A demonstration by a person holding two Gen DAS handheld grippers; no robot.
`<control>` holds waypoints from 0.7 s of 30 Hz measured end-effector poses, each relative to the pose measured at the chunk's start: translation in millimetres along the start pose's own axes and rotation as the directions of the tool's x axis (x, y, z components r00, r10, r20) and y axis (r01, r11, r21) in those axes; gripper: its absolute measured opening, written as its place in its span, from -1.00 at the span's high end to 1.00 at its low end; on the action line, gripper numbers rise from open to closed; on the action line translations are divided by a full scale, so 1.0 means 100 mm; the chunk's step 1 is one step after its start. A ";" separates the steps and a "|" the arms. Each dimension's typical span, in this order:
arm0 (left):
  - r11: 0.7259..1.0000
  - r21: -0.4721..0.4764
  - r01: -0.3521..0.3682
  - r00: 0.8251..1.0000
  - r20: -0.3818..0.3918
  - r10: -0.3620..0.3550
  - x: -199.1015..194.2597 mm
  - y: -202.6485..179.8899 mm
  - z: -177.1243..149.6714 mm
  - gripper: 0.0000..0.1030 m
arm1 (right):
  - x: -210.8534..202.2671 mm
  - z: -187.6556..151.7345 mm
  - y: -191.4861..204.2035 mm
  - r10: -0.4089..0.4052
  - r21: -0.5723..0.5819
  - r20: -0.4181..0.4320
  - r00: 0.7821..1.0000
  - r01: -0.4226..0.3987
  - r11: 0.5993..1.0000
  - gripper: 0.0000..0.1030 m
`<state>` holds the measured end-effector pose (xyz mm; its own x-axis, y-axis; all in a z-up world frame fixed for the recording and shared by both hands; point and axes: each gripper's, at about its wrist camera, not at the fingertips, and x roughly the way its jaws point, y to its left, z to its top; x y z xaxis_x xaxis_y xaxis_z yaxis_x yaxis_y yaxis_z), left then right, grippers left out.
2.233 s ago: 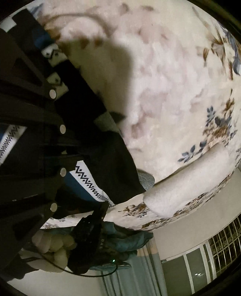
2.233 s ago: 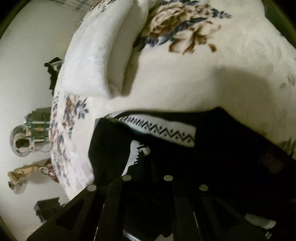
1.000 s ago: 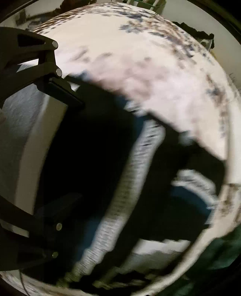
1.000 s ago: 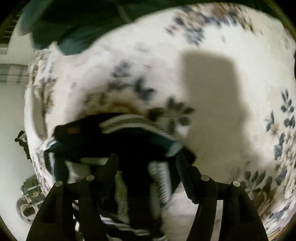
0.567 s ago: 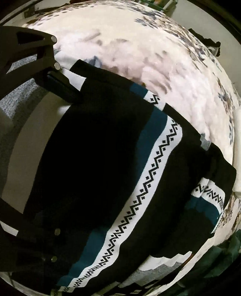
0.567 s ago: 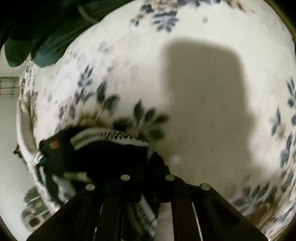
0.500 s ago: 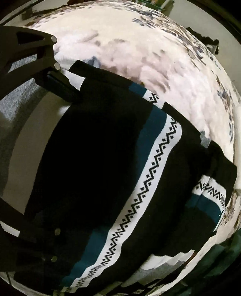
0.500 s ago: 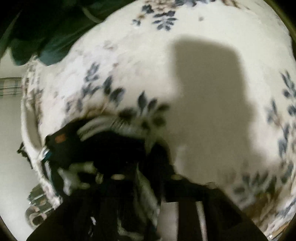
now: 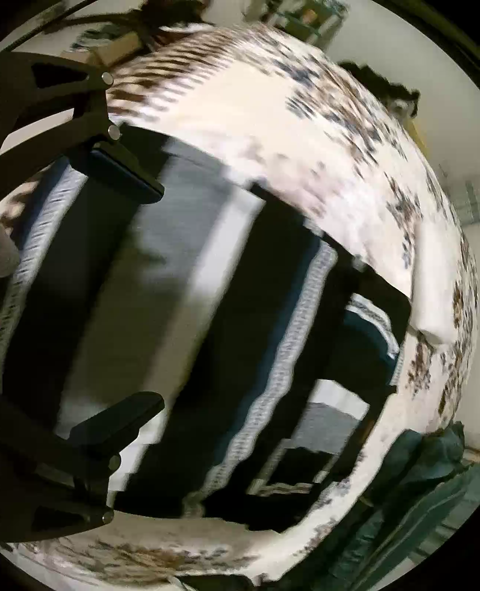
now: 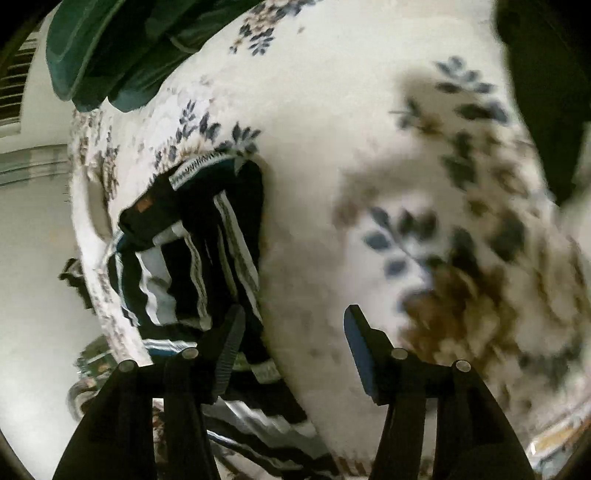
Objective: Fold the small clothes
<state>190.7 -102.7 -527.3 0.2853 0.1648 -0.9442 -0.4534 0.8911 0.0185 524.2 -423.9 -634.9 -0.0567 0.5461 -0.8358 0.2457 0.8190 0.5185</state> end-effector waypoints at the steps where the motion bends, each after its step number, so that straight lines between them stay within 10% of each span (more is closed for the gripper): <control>1: 1.000 -0.010 -0.028 1.000 0.001 0.028 -0.04 -0.04 -0.14 -1.00 | 0.14 0.12 0.02 0.027 -0.005 -0.003 1.000 -0.027 1.000 -0.13; 9: 0.967 -0.145 -0.211 0.976 -0.091 0.200 -0.03 -0.36 -0.96 -1.00 | 1.07 0.88 0.02 0.187 0.048 -0.058 0.981 -0.184 0.982 -0.10; 10: 0.960 -0.161 -0.228 0.972 -0.096 0.215 -0.04 -0.39 -1.03 -1.00 | 1.10 0.91 0.05 0.203 0.037 -0.046 0.978 -0.201 0.979 0.31; 11: 0.956 -0.173 -0.235 0.970 -0.102 0.220 -0.04 -0.41 -1.07 -1.00 | 1.13 0.93 0.12 0.183 -0.002 -0.053 0.982 -0.183 0.983 0.83; 21: 0.956 -0.207 -0.206 0.977 -0.102 0.189 -0.25 -0.58 -1.23 -1.00 | 0.96 1.41 0.64 -0.108 -0.203 0.033 0.994 0.112 0.973 0.89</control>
<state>105.8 -210.5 -545.4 0.1073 0.2862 -0.9522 -0.6676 0.7304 0.1443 670.8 -343.5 -707.2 -0.0508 0.4486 -0.8923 0.0367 0.8937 0.4472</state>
